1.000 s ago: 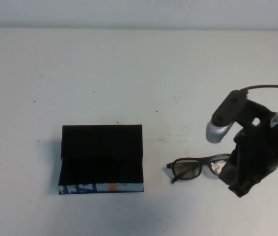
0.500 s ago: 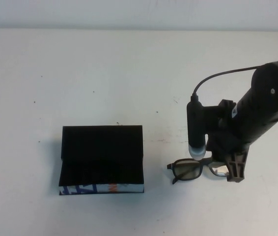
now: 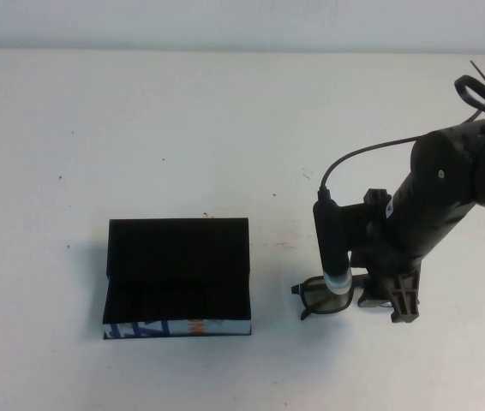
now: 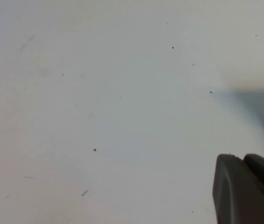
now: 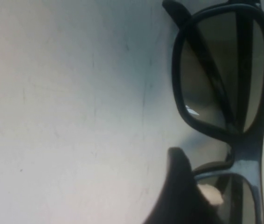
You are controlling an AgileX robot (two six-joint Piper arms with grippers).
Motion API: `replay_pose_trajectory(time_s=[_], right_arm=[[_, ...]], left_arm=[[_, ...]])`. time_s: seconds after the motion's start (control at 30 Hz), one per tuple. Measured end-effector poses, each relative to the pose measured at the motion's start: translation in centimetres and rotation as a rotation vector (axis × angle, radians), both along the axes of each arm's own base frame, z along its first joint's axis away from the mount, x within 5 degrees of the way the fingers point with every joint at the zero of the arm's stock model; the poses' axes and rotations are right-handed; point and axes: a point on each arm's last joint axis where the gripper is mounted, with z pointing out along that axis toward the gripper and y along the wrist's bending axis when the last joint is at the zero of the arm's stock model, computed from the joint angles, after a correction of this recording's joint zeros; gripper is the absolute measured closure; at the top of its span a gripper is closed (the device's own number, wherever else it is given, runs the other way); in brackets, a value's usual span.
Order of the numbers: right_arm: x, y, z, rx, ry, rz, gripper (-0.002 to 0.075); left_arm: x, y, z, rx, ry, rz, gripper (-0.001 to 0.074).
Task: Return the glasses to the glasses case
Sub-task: Pick up the glasses from the table
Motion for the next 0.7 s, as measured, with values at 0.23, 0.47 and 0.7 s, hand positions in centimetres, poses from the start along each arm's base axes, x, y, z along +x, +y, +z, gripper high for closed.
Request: replay_pose_trajectory(time_s=[0.23, 0.47, 0.7], right_arm=[[0.6, 0.2, -1.2, -0.020, 0.009, 0.010, 0.0335], [1.8, 0.7, -1.5, -0.035, 0.000, 0.021, 0.0340], [2.2, 0.9, -2.6, -0.066, 0.058, 0.028, 0.0344]], left_arm=[[0.0, 0.0, 0.0, 0.000, 0.000, 0.000, 0.0736], [0.0, 0.0, 0.0, 0.000, 0.000, 0.000, 0.0736], [0.0, 0.0, 0.0, 0.000, 0.000, 0.000, 0.0736]])
